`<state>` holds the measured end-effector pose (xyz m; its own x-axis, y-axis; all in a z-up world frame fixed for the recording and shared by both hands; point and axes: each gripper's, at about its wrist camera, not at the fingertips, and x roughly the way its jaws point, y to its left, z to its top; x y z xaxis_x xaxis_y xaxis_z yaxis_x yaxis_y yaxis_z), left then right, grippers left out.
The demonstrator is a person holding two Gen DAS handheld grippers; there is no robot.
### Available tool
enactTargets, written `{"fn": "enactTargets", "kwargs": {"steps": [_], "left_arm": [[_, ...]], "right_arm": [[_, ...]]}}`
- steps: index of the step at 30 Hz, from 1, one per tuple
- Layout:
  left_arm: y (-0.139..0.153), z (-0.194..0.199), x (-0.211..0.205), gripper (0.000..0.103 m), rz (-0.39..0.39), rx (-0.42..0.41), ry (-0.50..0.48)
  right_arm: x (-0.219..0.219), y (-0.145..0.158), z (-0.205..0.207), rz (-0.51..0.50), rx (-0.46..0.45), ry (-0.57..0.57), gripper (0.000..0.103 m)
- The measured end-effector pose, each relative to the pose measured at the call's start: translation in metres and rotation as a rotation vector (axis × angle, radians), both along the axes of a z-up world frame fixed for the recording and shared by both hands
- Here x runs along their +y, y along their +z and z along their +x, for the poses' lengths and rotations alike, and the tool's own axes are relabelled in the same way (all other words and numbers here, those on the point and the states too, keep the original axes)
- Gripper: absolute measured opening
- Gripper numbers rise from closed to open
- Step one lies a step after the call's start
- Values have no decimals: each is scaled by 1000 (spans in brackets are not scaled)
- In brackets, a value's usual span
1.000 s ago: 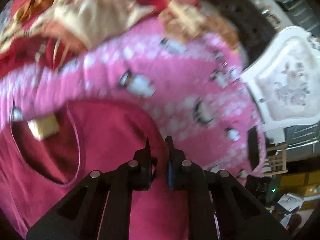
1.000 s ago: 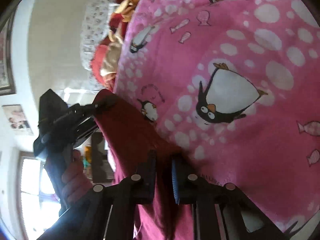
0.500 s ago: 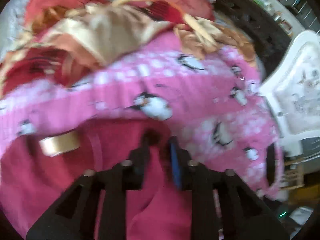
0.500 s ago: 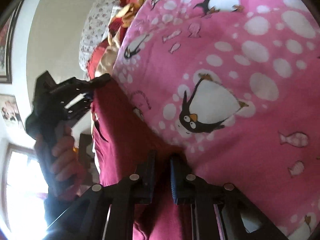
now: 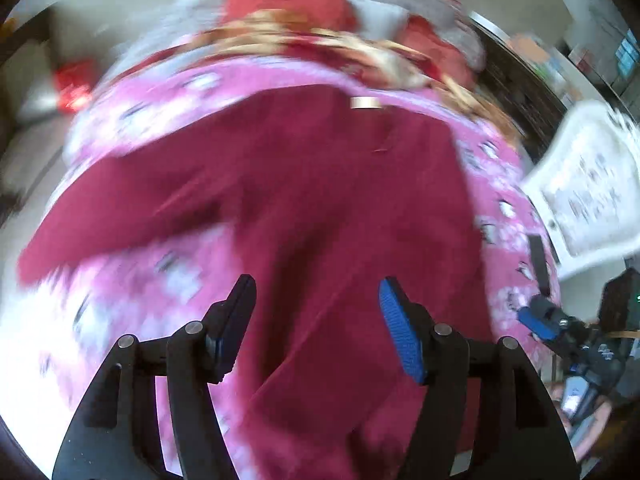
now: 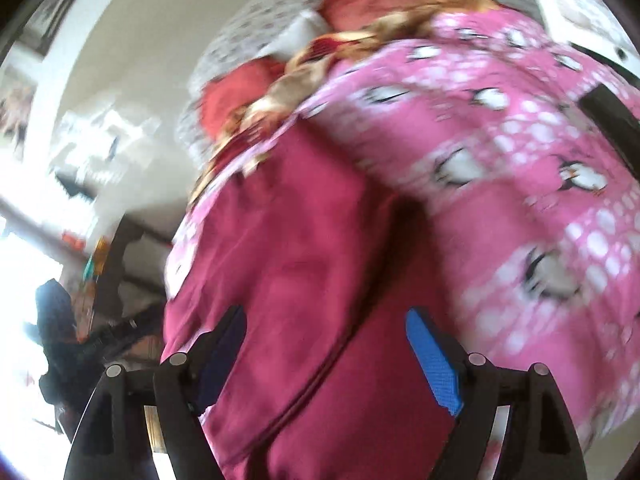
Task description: Fold small clothes
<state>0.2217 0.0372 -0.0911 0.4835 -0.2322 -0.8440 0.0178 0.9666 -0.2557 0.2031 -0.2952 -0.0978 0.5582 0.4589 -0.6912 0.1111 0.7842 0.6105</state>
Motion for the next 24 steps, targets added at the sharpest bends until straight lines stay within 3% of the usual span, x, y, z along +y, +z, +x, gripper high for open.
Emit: {"fn": "enactTargets", "kwargs": {"steps": [5, 10, 18, 24], "left_arm": [[-12, -50, 65, 64, -81, 40, 188], [-23, -56, 133, 64, -208, 63, 325], [-69, -30, 234, 64, -389, 120, 537], [-95, -3, 282, 64, -426, 149, 632]], "right_arm": [[78, 18, -16, -41, -13, 161, 81], [145, 34, -24, -140, -32, 303, 81], [207, 34, -7, -291, -38, 419, 77], [237, 63, 1, -513, -89, 441, 76]]}}
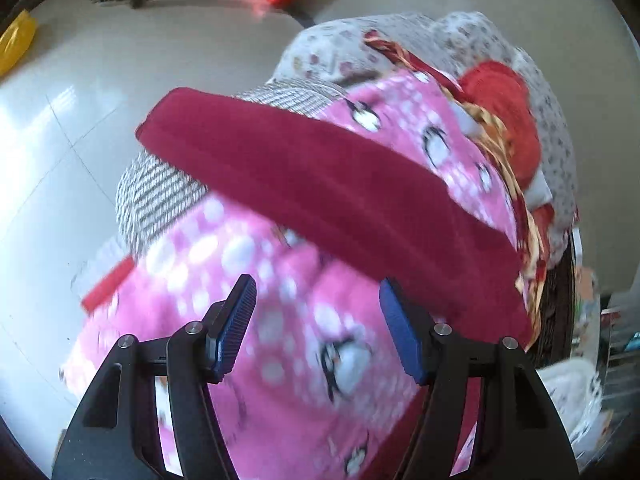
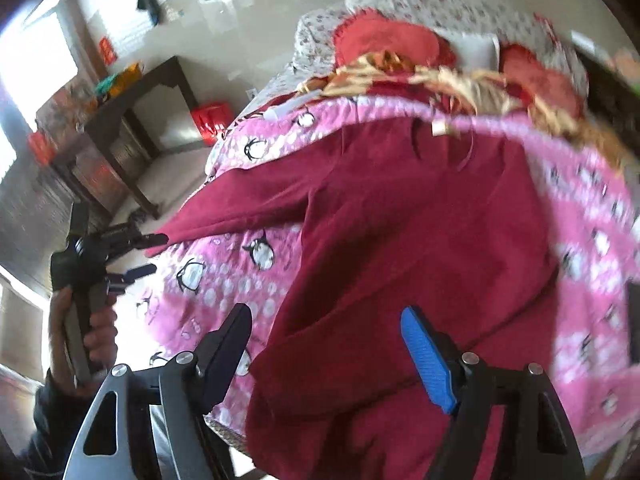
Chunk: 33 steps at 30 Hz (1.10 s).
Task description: Fold small clothes
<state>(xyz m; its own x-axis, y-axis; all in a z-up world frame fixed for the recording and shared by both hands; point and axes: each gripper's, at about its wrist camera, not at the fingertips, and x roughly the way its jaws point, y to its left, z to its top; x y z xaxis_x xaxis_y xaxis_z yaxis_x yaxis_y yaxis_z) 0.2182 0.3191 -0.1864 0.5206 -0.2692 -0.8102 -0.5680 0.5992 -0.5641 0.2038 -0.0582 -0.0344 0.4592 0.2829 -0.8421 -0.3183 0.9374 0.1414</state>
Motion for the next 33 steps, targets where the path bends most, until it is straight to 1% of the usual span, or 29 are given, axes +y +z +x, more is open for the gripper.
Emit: {"fn": "enactTargets", "kwargs": {"steps": [1, 3, 5, 6, 7, 8, 9, 10, 11, 13, 14, 15, 16, 17, 19, 20, 22, 23, 25, 26, 28, 29, 30, 32, 33], "left_arm": [[-5, 5, 5, 64, -7, 8, 8], [-15, 16, 13, 64, -13, 22, 29], [-23, 27, 19, 62, -18, 36, 35], [-24, 31, 20, 62, -10, 39, 43], [-24, 33, 20, 61, 4, 44, 48], [-24, 37, 20, 54, 20, 53, 57], [-25, 40, 21, 48, 35, 64, 64], [-26, 44, 21, 44, 48, 73, 66], [-26, 47, 21, 36, 65, 82, 67], [-23, 52, 18, 25, 113, 85, 59], [-15, 52, 14, 12, 155, 77, 54], [-3, 52, 7, 11, 218, 59, 40], [11, 50, -1, 11, 280, 35, 27], [29, 46, -13, 10, 348, -11, 10], [68, 36, -44, 10, 506, -125, -52], [91, 29, -68, 10, 612, -184, -101], [118, 17, -105, 10, 719, -275, -189], [131, 8, -134, 10, 778, -334, -267], [145, -5, -177, 10, 837, -407, -397], [149, -15, -208, 10, 865, -445, -493], [148, -29, -251, 10, 883, -478, -645], [142, -38, -278, 10, 877, -493, -743], [135, -44, -295, 10, 877, -497, -803], [114, -52, -326, 10, 900, -483, -905], [98, -54, -338, 10, 907, -459, -943]], "right_arm": [[8, 7, 3, -58, -22, 10, 76], [20, 18, 5, -128, -68, 36, 76], [33, 20, 8, -218, -112, 68, 76], [35, 20, 11, -205, -104, 74, 76], [33, 19, 16, -140, -70, 83, 76], [31, 17, 20, -85, -43, 80, 76], [28, 17, 22, -63, -38, 63, 76], [26, 16, 25, -43, -35, 48, 76], [24, 17, 25, -34, -37, 38, 76], [22, 17, 26, -9, -29, 18, 76], [20, 17, 26, 20, -18, 13, 76], [17, 17, 26, 52, -10, 15, 76], [16, 18, 26, 63, -11, 15, 76], [13, 18, 25, 62, -17, 9, 76], [6, 17, 24, 69, -21, -4, 76], [-1, 16, 23, 87, -17, -15, 76], [-13, 12, 23, 125, -6, -32, 76], [-23, 8, 23, 149, 9, -50, 76], [-39, 4, 22, 181, 20, -79, 76], [-50, 1, 20, 207, 25, -97, 76], [-73, -4, 18, 260, 40, -139, 76], [-85, -7, 17, 290, 47, -158, 76], [-96, -11, 16, 317, 55, -178, 76], [-124, -21, 17, 376, 80, -230, 76], [-134, -27, 18, 401, 92, -242, 76]]}}
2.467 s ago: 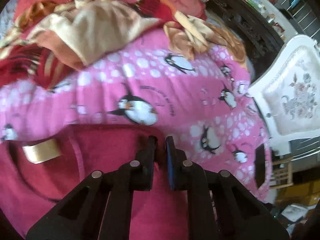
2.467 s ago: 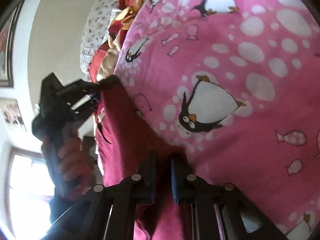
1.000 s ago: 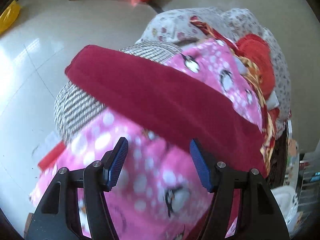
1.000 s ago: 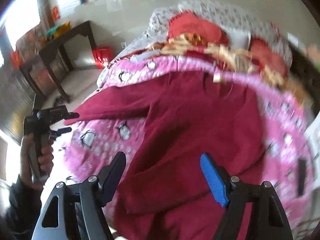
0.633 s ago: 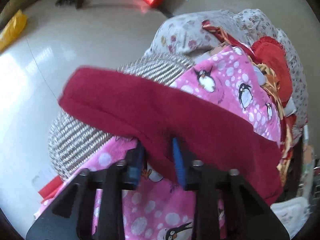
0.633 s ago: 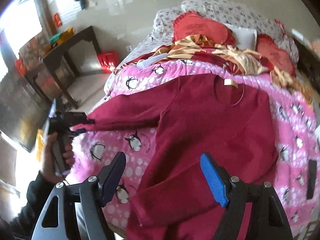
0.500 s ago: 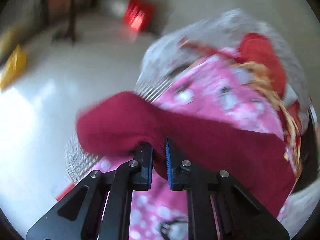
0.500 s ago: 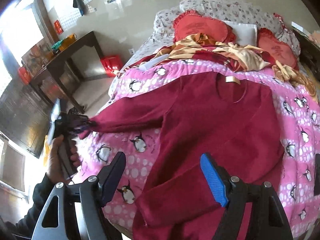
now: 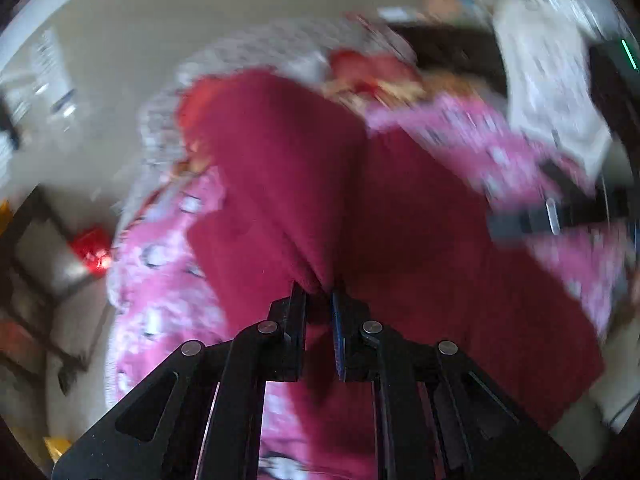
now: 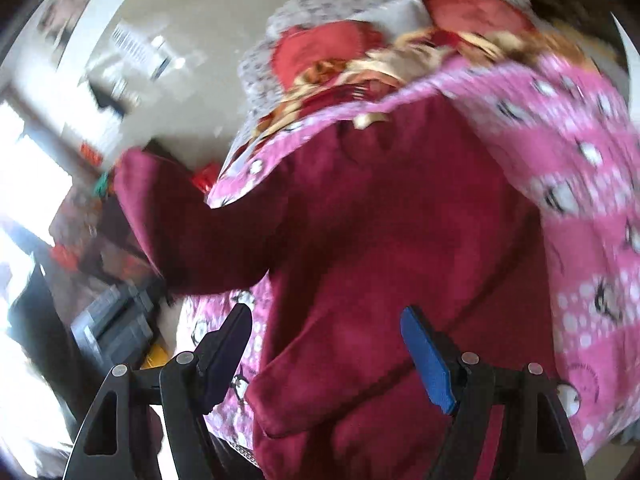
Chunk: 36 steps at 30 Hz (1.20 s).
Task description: Fold small clothes
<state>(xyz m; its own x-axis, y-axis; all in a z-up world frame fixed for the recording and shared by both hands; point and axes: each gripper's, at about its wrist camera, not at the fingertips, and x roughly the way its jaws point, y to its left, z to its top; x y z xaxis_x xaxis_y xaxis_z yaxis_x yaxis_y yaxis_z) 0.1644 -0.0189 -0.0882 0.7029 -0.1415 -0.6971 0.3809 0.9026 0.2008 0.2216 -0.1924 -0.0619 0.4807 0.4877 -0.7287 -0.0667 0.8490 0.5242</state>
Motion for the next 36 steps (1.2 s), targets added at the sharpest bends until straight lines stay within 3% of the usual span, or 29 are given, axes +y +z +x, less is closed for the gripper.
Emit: {"fn": "enactTargets", "kwargs": {"steps": [5, 7, 9, 10, 12, 15, 16, 18, 20, 22, 23, 25, 26, 29, 31, 34, 36], "left_arm": [[-65, -3, -31, 11, 49, 213, -97], [-76, -7, -36, 12, 88, 233, -101], [-72, -13, -29, 16, 73, 243, -100], [-66, -16, -23, 20, 48, 247, -101], [-57, -23, -12, 45, -23, 257, -120], [-42, -25, 1, 68, -111, 247, -101], [-42, -24, 2, 69, -130, 256, -90], [-44, -13, -1, 69, -133, 283, -65], [-45, -4, -8, 69, -138, 295, -43], [-52, 10, -13, 69, -163, 344, -12], [-56, 19, -18, 67, -165, 366, 5], [-66, 32, -31, 30, -154, 424, -17], [-68, 35, -36, 9, -158, 450, -24], [-43, 23, -40, 9, -249, 393, -75], [-21, 9, -40, 9, -289, 348, -112], [-12, -10, -38, 13, -320, 350, -152], [-26, -17, -40, 30, -325, 440, -188]], "right_arm": [[-51, -50, 13, 142, 106, -53, 76], [-61, -70, 19, 182, 148, -52, 76], [-71, -93, 25, 227, 202, -69, 76], [-75, -102, 27, 268, 226, -75, 76], [-79, -107, 29, 332, 227, -77, 76], [-71, -100, 36, 337, 202, -36, 76], [-62, -96, 39, 323, 186, -6, 76], [-47, -98, 45, 267, 194, 49, 76], [-29, -105, 50, 177, 227, 95, 63], [-14, -113, 53, 99, 262, 123, 28], [-13, -113, 53, 99, 255, 133, 23], [-15, -103, 45, 113, 221, 151, 8], [-16, -96, 43, 116, 203, 161, 6], [-25, -71, 32, 109, 132, 183, 4], [-34, -45, 18, 117, 37, 217, 4], [-44, -6, -14, 77, -87, 262, 4], [-51, 4, -39, 59, -128, 279, 6]]}}
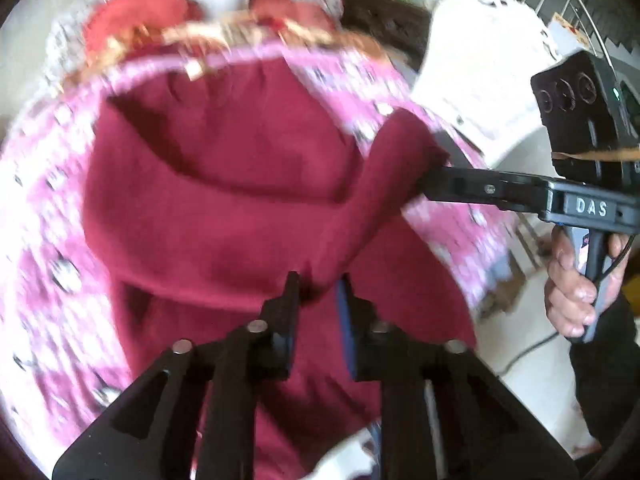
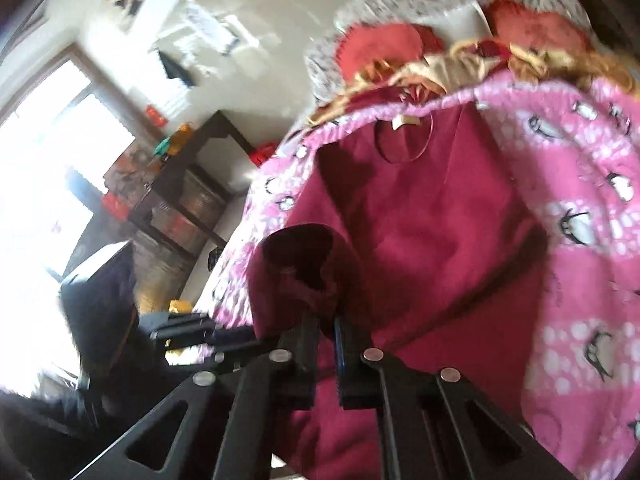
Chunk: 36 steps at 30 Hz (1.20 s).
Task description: Fold small clothes
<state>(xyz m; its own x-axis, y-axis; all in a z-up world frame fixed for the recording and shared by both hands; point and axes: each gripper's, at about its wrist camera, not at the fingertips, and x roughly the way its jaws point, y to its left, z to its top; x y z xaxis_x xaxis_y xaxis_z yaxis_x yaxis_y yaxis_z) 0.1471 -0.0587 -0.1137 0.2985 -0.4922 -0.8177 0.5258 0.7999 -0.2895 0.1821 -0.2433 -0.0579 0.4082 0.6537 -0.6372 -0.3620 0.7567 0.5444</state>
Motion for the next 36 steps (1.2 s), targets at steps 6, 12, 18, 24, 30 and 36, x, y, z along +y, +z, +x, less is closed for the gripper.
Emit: {"fn": "enactTargets", "kwargs": {"steps": [6, 12, 18, 24, 30, 36], "left_arm": [[-29, -16, 17, 33, -1, 130, 34], [-12, 2, 43, 49, -74, 164, 221], [-13, 19, 59, 49, -39, 149, 341], [2, 19, 90, 49, -8, 102, 419], [6, 58, 113, 49, -8, 127, 499], [24, 128, 135, 49, 66, 90, 562]], "right_arm": [[-37, -60, -60, 10, 190, -133, 70], [-52, -73, -76, 99, 280, -249, 70], [-14, -106, -33, -148, 372, -248, 36], [-13, -74, -47, -293, 304, -269, 3], [-19, -90, -44, -296, 381, -252, 4], [-25, -6, -16, -173, 154, -220, 91]]}}
